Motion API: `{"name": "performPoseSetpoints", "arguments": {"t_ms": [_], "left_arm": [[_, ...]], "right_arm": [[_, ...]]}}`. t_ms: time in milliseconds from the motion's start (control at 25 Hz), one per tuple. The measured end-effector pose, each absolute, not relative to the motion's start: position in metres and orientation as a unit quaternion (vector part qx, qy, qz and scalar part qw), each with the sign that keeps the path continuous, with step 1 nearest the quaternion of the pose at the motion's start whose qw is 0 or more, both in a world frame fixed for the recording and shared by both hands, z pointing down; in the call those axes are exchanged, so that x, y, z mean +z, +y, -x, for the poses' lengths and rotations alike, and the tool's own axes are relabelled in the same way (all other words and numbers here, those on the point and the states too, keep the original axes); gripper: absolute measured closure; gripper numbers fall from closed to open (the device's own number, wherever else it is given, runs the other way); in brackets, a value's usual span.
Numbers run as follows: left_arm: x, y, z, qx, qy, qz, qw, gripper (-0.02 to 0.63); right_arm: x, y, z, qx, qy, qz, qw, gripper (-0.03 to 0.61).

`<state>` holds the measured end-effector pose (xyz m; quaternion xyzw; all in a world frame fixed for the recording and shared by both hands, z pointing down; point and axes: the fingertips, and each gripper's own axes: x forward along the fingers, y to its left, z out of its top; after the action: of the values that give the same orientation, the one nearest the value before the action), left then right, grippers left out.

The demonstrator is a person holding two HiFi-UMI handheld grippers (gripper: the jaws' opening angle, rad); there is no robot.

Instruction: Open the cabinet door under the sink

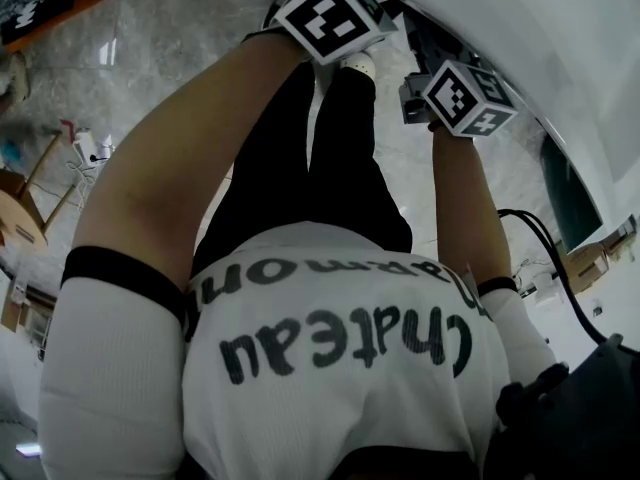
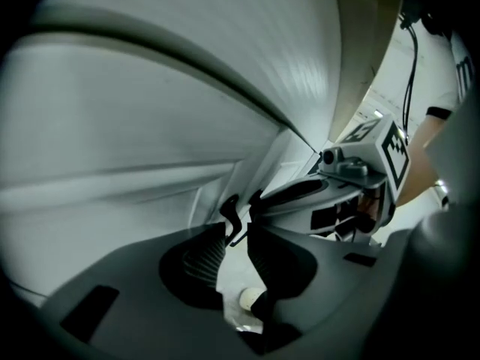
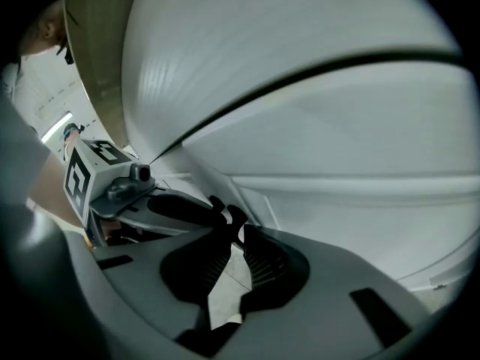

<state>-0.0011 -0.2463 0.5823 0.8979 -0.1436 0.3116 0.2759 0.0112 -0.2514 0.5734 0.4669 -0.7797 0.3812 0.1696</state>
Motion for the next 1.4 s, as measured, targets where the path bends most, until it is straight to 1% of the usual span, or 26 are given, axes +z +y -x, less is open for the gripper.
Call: {"name": "performPoseSetpoints", "arguments": {"t_ms": [120, 200, 400, 680, 920, 1160, 1400], "left_arm": [[0.586, -0.244, 0.002, 0.324, -0.141, -0.904, 0.24, 0.545], [0.588, -0.246, 0.003, 0.332, -0.145, -0.904, 0.228, 0.555], [0.592, -0.238, 0.009, 0.357, -0.12, -0.907, 0.191, 0.556], [0.592, -0.219, 0.013, 0.385, -0.102, -0.901, 0.171, 0.557], [0.595, -0.207, 0.022, 0.388, -0.107, -0.897, 0.184, 0.571], [0.598, -0.187, 0.029, 0.423, -0.071, -0.893, 0.135, 0.569], [0.601, -0.175, 0.039, 0.445, -0.051, -0.886, 0.116, 0.557]], "right_arm": [[0.574, -0.25, -0.011, 0.368, -0.786, -0.464, 0.179, 0.535], [0.575, -0.249, -0.008, 0.357, -0.791, -0.457, 0.194, 0.539], [0.581, -0.236, 0.001, 0.349, -0.802, -0.426, 0.23, 0.541], [0.579, -0.221, -0.001, 0.356, -0.802, -0.417, 0.236, 0.541], [0.581, -0.207, 0.002, 0.351, -0.804, -0.406, 0.256, 0.543], [0.582, -0.195, 0.002, 0.346, -0.805, -0.394, 0.276, 0.541], [0.584, -0.178, 0.007, 0.325, -0.814, -0.37, 0.308, 0.541]]}}
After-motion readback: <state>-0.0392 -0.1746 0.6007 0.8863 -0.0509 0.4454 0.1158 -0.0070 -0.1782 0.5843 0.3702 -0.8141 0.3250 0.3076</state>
